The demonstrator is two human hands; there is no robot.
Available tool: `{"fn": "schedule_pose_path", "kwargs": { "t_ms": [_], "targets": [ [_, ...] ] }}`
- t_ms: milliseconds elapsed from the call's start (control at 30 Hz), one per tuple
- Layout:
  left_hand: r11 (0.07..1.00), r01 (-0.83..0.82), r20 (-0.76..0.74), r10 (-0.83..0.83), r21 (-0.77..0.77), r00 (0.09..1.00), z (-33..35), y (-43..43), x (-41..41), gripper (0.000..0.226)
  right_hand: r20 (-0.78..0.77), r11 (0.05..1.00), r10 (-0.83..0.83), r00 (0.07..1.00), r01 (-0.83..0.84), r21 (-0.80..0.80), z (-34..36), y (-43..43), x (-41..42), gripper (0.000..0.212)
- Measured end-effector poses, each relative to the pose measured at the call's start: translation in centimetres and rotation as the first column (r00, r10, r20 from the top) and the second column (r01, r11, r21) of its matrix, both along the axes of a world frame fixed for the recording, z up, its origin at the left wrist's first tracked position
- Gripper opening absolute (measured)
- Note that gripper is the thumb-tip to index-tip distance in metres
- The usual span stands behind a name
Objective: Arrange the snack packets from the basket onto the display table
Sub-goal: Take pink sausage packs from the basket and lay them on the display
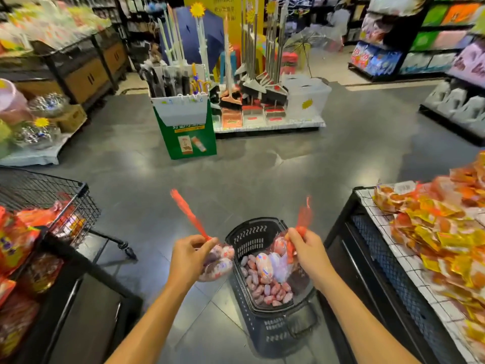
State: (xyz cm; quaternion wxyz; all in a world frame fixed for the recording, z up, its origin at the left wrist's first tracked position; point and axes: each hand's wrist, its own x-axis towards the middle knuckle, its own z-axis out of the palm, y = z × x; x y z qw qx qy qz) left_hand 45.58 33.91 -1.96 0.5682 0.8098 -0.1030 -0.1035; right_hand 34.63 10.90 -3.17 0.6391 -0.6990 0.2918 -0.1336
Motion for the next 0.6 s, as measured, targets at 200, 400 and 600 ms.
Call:
{"fn": "schedule_pose_path", "kwargs": {
  "t_ms": [200, 400, 600],
  "targets": [
    [0.994, 0.052, -0.05, -0.047, 0.092, 0.998, -4.7, -5.4, 8.3, 0.034, -0.074, 0.999, -0.025, 0.997, 0.023, -0.022, -3.0, -4.6, 6.9, 0.033],
    [0.976, 0.158, -0.18, -0.131, 0.147, 0.975, -11.4, -10.1, 16.1, 0.026, -0.205, 0.992, -0.121, 0.971, 0.11, -0.066, -9.0, -8.4, 13.2, 0.041],
    [0.952, 0.215, -0.292, -0.145, 0.22, 0.945, -18.9, -15.2, 22.2, 0.028, -0.354, 0.986, -0.157, 0.922, 0.123, -0.116, -16.6, -12.7, 17.8, 0.037]
  ]
}}
